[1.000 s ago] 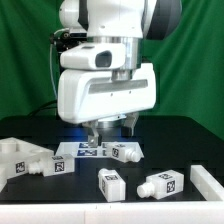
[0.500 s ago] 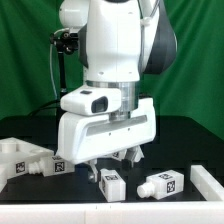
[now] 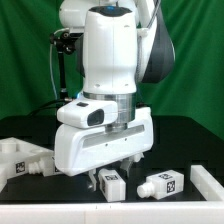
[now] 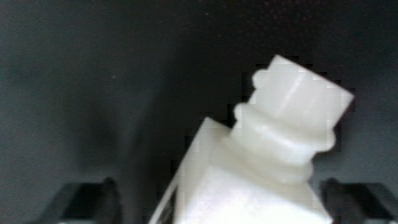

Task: Assemble one leg

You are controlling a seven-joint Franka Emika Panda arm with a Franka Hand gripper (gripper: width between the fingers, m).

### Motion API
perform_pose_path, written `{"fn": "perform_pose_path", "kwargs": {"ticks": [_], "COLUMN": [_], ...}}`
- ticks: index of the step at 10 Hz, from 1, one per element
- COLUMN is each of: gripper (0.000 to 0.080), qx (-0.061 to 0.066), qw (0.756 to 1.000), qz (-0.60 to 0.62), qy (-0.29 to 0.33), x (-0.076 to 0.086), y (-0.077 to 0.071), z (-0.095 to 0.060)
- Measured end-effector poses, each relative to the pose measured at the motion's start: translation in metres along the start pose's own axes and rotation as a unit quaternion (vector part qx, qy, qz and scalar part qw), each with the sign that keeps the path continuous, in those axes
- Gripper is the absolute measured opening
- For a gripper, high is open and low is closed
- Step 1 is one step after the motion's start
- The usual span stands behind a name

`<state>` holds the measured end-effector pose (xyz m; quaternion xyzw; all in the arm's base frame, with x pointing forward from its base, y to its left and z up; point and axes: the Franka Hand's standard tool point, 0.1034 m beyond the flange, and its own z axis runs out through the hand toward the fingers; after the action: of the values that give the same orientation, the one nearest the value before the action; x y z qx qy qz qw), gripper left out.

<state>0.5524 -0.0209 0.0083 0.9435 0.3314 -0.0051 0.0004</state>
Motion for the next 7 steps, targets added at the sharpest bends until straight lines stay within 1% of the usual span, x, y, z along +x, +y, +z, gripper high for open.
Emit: {"fn": "perform_pose_path", "kwargs": {"ticks": [1, 2, 3, 4, 5, 6, 7], "gripper": [0.0392, 0.0392, 0.0284, 0.0284, 0.0284, 0.0285, 0.0285], "qx": [0.0, 0.0, 0.0, 0.0, 0.002, 0.005, 0.004], "qw": [1.0, 1.0, 1.0, 1.0, 0.999, 0.998, 0.996], "qz": [0.0, 0.0, 0.0, 0.0, 0.04, 0.068, 0.088], "qy": [0.0, 0.0, 0.0, 0.0, -0.004, -0.01, -0.01], "x": [0.0, 0.0, 0.0, 0.0, -0.002, -0.003, -0.002], "y": [0.0, 0.0, 0.0, 0.0, -0.01, -0.028, -0.052], "z": [0.0, 0.0, 0.0, 0.0, -0.003, -0.014, -0.027]}}
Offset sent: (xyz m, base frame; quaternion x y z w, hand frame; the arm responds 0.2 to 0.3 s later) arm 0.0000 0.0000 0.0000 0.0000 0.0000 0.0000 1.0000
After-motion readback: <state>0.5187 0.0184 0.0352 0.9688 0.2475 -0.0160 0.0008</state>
